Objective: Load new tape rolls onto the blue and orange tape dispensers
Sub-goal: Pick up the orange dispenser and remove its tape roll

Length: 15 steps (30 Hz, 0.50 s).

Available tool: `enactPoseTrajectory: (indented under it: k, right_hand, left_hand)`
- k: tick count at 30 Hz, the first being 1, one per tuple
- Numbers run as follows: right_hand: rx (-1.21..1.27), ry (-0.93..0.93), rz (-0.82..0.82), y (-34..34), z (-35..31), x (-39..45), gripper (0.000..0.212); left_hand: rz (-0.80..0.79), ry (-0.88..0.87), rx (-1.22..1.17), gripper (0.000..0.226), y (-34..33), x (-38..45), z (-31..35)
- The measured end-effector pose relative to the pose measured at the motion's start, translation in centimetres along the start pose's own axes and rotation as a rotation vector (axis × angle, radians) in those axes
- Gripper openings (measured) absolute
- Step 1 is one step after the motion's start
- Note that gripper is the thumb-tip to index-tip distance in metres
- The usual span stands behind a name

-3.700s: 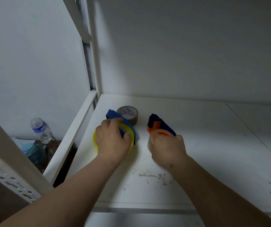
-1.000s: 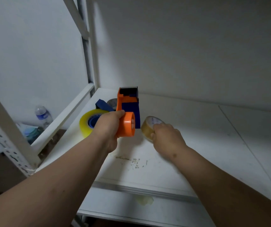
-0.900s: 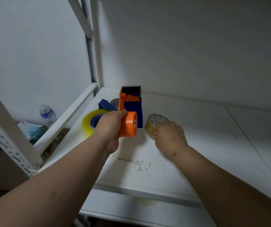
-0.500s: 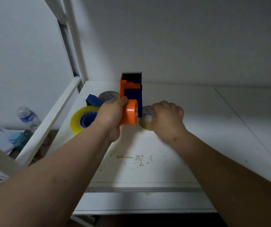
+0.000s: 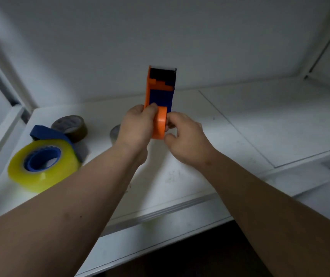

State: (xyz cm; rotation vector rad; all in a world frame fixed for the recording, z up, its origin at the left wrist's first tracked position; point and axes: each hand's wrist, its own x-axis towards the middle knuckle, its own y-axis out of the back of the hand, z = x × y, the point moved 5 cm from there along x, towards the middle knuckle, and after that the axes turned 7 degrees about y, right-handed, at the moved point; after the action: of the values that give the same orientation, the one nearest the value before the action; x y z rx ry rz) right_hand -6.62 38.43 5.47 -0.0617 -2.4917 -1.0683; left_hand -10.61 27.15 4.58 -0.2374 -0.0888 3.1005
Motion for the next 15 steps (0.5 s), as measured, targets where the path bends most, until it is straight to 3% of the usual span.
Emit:
enactPoseTrajectory:
  k: [8, 15]
  right_hand:
    - [0.002, -0.118, -0.071, 11.0, 8.9, -5.7, 0.023]
    - [-0.09, -0.164, -0.013, 20.8, 17.0, -9.7, 0.028]
  left_hand:
    - [-0.146, 0.032, 0.002, 0.022, -15.1, -1.7, -1.7]
    - [-0.22, 0.101, 0.025, 0.023, -28.5, -3.4, -3.0]
